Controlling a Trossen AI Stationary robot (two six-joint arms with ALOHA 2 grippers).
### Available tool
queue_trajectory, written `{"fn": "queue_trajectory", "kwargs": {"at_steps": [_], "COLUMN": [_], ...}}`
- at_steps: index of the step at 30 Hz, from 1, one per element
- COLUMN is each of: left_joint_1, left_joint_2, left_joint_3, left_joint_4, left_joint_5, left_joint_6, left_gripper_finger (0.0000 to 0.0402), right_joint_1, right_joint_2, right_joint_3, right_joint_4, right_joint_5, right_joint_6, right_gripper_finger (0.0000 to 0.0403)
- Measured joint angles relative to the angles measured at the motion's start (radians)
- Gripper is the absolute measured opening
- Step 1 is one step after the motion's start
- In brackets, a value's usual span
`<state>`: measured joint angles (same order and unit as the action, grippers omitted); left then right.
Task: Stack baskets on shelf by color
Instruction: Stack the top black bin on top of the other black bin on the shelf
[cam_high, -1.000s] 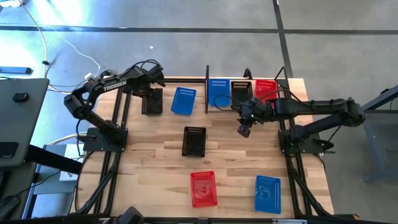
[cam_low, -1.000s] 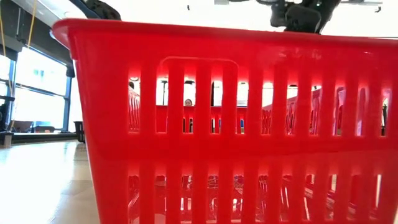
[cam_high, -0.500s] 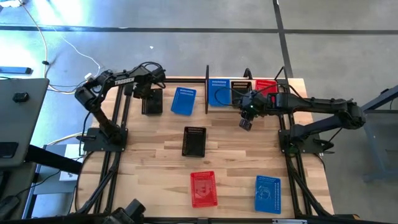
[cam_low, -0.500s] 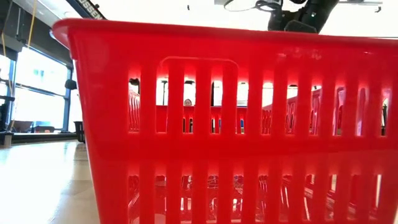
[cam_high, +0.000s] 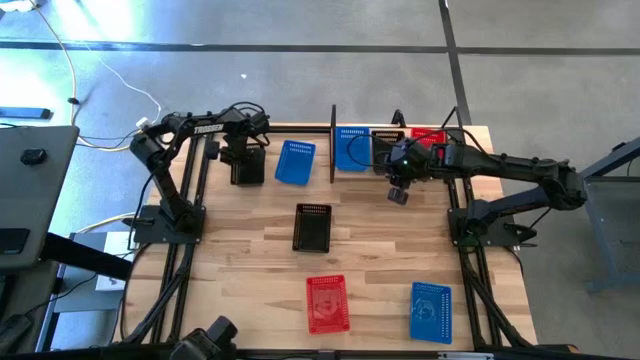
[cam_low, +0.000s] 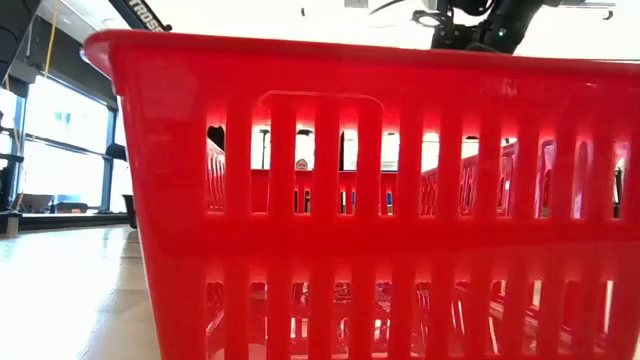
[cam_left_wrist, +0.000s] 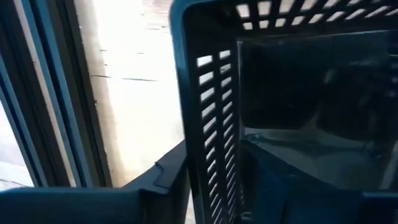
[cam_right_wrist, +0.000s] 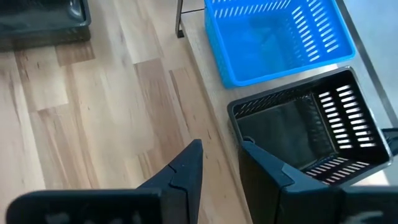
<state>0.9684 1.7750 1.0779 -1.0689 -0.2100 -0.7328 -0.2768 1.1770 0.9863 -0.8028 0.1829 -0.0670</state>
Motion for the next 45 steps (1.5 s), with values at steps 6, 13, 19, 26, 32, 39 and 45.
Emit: {"fn": "queue_trajectory", "kwargs": {"at_steps": [6,13,19,26,32,39,45], "left_joint_1": [0.0,-0.008,-0.042,-0.097,-0.16,-0.279,-0.411], "left_joint_2": [-0.023,-0.069,-0.163,-0.308,-0.421,-0.52,-0.552], "left_joint_3": [0.0,0.0,0.0,-0.001,-0.001,-0.001,-0.001], "left_joint_4": [-0.001,-0.001,-0.005,-0.005,-0.007,-0.001,0.044], "left_joint_5": [0.007,0.032,0.029,-0.008,-0.033,-0.041,-0.041], "left_joint_6": [-0.004,-0.003,-0.031,-0.083,-0.149,-0.217,-0.265], "left_gripper_finger": [0.0046,0.0009,0.0003,0.0005,0.0005,0.0005,0.0005], "right_joint_1": [-0.005,-0.005,-0.005,-0.004,-0.004,0.007,0.081], "right_joint_2": [0.0,0.0,0.0,0.0,0.0,0.0,0.0], "right_joint_3": [0.0,0.0,0.0,0.0,0.0,0.0,0.0], "right_joint_4": [0.0,0.019,0.075,0.133,0.195,0.315,0.391], "right_joint_5": [0.0,0.0,0.0,0.0,-0.03,-0.108,-0.117], "right_joint_6": [-0.045,-0.091,-0.152,-0.195,-0.265,-0.298,-0.222], "right_gripper_finger": [0.009,0.009,0.009,0.009,0.009,0.009,0.009]}}
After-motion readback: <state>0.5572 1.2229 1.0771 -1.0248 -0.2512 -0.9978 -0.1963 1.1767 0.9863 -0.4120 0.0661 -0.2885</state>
